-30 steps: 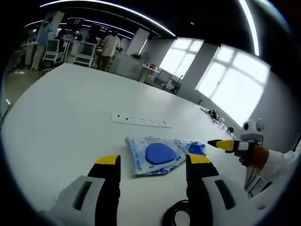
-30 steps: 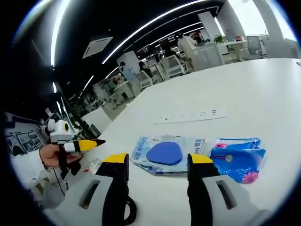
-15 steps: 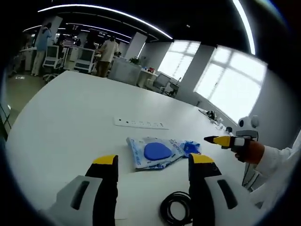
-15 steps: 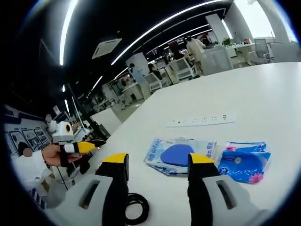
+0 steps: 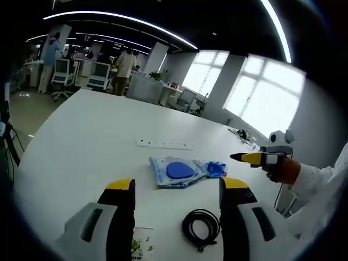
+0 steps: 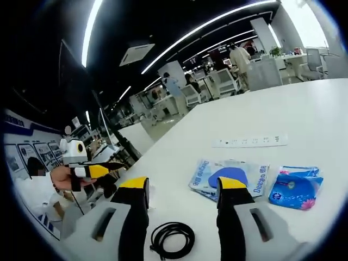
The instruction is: Arrange the tabletop items into an orderly group along one side of the table until the central work area is clear of visible clutter.
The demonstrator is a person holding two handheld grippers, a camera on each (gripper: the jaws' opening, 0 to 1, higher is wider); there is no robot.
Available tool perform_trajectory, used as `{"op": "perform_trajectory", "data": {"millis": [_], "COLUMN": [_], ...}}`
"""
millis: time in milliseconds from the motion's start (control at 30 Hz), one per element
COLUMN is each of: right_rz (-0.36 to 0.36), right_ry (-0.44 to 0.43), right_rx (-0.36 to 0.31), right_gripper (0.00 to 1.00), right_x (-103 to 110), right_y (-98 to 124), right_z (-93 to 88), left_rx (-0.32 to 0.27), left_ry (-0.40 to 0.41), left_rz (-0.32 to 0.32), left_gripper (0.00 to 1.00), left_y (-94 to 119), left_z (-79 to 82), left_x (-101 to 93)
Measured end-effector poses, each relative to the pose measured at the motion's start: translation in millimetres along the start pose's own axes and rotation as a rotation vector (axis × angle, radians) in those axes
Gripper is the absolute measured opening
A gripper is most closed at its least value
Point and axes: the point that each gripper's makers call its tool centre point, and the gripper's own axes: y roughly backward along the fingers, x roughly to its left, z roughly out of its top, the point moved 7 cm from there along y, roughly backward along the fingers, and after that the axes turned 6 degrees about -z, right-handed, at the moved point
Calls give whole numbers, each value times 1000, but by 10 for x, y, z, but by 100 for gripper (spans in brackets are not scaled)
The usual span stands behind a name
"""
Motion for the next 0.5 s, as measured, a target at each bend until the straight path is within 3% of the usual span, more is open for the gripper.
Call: {"op": "perform_trajectory", "data": {"millis": [500], "right_rz": [73], "right_ry": [55], "right_rx": [23], "right_gripper": [49], "right_x": [504], "right_y": [-65], "right_z": [-84], "left_rx": [-9], "left_ry": [-9], "left_rz": [-3], "left_gripper": [63], "left_y": [672], "left_z": [-101], "left_x": [17]}}
